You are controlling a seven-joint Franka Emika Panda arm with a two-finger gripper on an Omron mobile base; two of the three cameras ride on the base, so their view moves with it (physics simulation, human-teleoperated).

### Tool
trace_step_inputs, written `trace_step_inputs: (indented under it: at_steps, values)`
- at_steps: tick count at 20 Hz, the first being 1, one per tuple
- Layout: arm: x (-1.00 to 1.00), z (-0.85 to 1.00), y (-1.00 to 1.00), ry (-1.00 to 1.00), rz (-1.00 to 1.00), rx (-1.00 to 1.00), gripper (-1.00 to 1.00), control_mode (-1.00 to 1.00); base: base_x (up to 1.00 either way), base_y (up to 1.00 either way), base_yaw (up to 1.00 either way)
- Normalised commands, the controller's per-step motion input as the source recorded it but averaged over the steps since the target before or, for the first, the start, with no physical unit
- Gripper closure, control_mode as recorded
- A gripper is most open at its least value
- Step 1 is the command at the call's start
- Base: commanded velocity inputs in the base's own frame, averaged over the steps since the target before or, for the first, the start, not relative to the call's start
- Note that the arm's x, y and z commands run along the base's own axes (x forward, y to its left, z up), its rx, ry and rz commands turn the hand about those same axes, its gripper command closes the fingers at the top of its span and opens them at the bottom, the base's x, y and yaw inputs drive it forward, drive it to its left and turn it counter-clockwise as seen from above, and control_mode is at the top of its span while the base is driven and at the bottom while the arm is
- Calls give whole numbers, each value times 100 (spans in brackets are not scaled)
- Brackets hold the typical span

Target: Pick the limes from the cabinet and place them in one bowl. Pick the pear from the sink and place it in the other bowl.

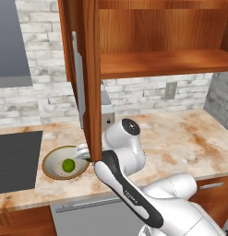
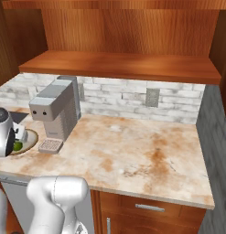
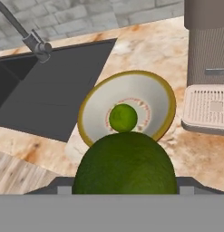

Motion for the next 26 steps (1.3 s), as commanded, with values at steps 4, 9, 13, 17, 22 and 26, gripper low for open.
trace_step_inputs:
  at_steps: [4, 9, 13, 17, 22, 26]
  values:
    - [14, -40, 9, 0, 0, 0, 100, -100, 0, 0, 0]
    - [6, -12, 13, 0, 0, 0, 100, -100, 0, 0, 0]
    - [13, 0, 18, 0, 0, 0, 100, -100, 0, 0, 0]
    - [31, 0, 15, 0, 0, -2, 100, -100, 0, 0, 0]
    - [38, 0, 12, 0, 0, -5, 100, -100, 0, 0, 0]
    - [33, -12, 13, 0, 0, -2, 100, -100, 0, 0, 0]
